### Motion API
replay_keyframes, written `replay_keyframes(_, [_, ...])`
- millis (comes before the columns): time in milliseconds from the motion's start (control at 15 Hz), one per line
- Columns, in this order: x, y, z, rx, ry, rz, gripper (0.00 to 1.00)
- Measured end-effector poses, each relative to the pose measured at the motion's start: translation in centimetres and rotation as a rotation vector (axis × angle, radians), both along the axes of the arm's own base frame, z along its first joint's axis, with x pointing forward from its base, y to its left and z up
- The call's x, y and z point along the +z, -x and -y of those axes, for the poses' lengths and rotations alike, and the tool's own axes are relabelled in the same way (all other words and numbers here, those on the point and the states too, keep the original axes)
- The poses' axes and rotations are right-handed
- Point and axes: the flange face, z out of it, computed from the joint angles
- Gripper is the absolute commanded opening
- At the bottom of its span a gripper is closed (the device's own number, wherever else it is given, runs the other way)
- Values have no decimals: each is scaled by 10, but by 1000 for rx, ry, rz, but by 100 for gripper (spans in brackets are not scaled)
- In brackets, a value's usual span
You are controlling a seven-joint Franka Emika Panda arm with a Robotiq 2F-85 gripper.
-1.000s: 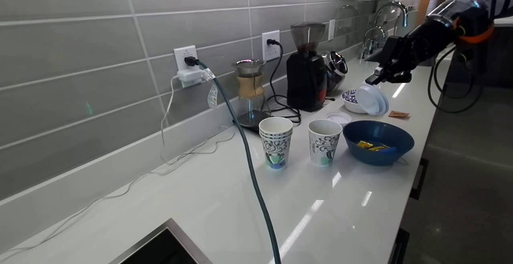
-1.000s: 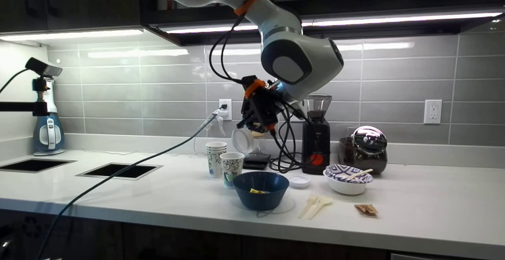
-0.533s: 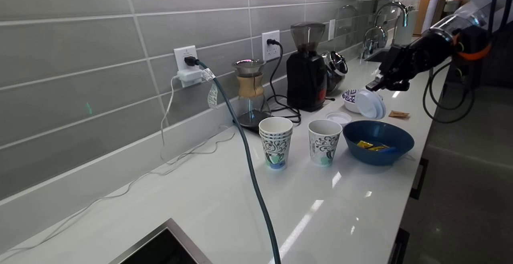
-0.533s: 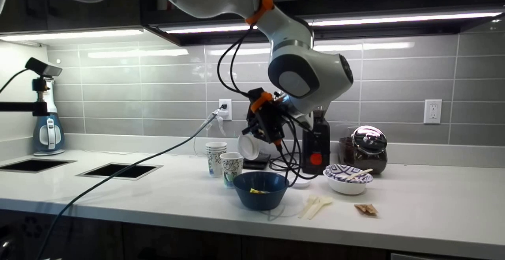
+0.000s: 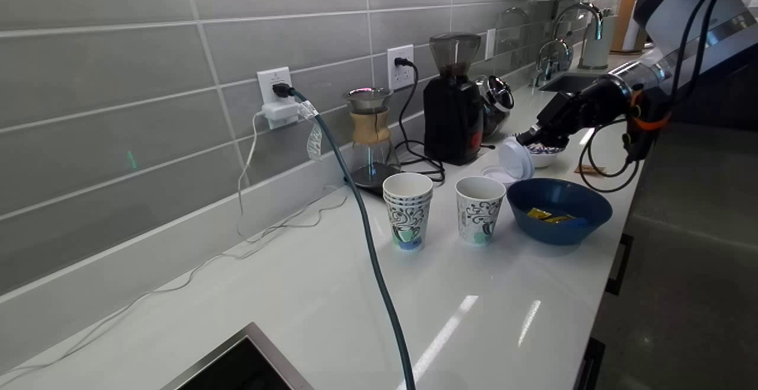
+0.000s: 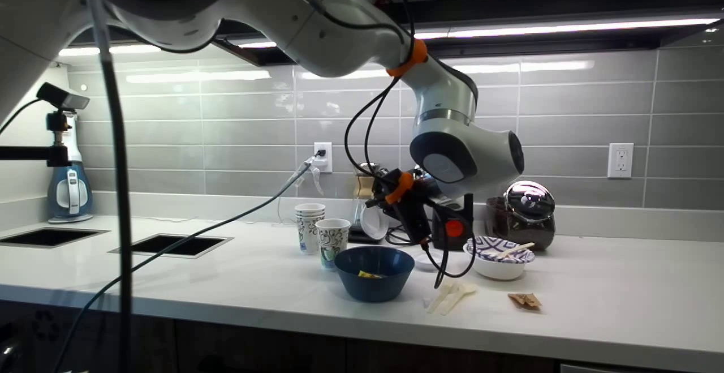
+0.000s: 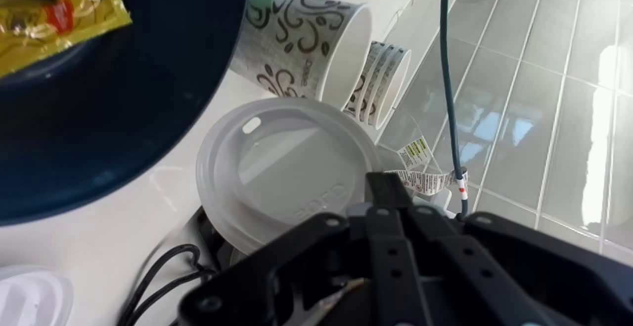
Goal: Pick up one white paper cup lid from the stack and place it to the left of the stack of paper cup lids
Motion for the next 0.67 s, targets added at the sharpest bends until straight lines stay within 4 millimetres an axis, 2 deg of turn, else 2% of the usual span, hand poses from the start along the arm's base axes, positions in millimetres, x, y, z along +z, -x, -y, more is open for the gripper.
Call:
replay_keyframes(333, [-12,-31,-27,39,-43,70,0])
replay_keyframes(667, [-30,-50,-42,61,-54,108,0])
